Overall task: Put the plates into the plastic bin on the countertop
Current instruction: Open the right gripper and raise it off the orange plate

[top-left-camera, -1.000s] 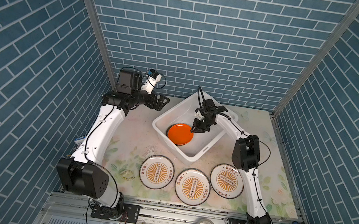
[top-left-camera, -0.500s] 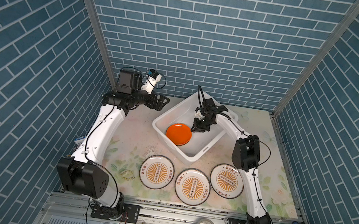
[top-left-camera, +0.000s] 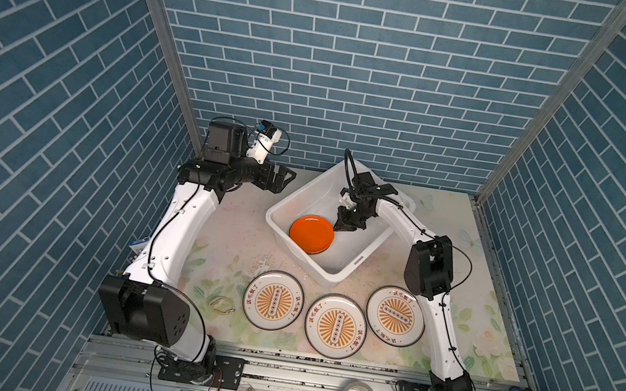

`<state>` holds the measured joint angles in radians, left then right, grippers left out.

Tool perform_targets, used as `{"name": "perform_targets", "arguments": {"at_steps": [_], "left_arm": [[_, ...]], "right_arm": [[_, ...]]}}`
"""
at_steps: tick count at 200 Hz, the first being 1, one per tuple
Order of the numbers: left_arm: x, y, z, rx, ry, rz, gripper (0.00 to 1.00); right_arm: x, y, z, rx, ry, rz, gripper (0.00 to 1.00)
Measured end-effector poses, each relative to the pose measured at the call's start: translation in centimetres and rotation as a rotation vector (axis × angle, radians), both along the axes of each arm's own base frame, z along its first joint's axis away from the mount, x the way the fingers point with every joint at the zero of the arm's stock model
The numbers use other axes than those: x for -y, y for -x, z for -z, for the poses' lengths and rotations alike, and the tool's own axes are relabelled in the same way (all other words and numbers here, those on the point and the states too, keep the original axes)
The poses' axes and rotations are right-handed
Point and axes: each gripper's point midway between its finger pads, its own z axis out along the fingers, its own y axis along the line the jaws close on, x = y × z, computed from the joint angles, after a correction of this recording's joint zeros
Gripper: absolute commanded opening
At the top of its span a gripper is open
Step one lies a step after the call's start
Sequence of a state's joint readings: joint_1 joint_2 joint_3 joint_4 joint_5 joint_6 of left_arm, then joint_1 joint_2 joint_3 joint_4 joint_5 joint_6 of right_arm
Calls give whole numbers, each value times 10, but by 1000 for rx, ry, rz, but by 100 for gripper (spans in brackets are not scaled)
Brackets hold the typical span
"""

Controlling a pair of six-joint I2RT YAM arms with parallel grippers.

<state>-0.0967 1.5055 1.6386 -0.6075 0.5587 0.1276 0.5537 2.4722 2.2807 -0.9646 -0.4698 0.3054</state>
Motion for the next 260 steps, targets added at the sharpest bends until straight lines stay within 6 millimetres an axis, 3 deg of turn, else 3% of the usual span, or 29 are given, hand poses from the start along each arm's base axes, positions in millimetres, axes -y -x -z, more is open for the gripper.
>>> {"name": "perform_targets", "arguments": {"at_steps": [185,260], "left_arm": [[0,0,0,-1,1,0,99],[0,0,0,-2,1,2,100]], "right_arm": [[-2,10,7,-56,-9,-13,10],[4,-6,0,27,31,13,17]]}}
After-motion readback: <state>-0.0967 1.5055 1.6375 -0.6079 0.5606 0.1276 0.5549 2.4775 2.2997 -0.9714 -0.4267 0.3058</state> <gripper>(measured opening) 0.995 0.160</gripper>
